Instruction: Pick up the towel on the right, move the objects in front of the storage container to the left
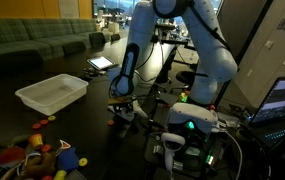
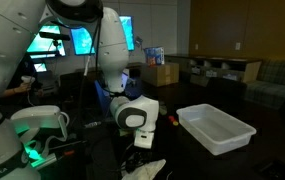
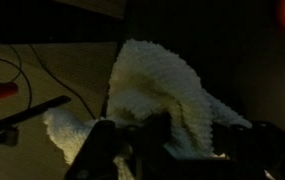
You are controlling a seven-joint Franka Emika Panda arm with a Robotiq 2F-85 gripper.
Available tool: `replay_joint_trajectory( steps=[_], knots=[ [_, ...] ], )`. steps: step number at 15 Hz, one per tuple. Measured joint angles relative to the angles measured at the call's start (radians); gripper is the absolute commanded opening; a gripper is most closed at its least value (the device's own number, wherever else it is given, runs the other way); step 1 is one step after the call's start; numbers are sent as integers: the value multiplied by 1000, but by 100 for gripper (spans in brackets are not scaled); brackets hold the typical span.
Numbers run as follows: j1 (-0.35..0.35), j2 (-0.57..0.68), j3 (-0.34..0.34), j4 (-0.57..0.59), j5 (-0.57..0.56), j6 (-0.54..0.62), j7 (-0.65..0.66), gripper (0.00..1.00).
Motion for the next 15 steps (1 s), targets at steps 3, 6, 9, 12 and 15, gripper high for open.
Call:
replay_joint_trajectory(
  steps=[3, 6, 9, 12, 15],
  knots=[
    [0, 35, 9, 98, 25, -24, -34, 4],
    [1, 76, 36, 184, 50, -64, -73, 4],
    [1, 104, 71, 222, 73, -106, -129, 4],
    [3, 105, 100, 224, 85, -157, -193, 4],
    [20, 102, 126, 224, 90, -207, -227, 4]
  ],
)
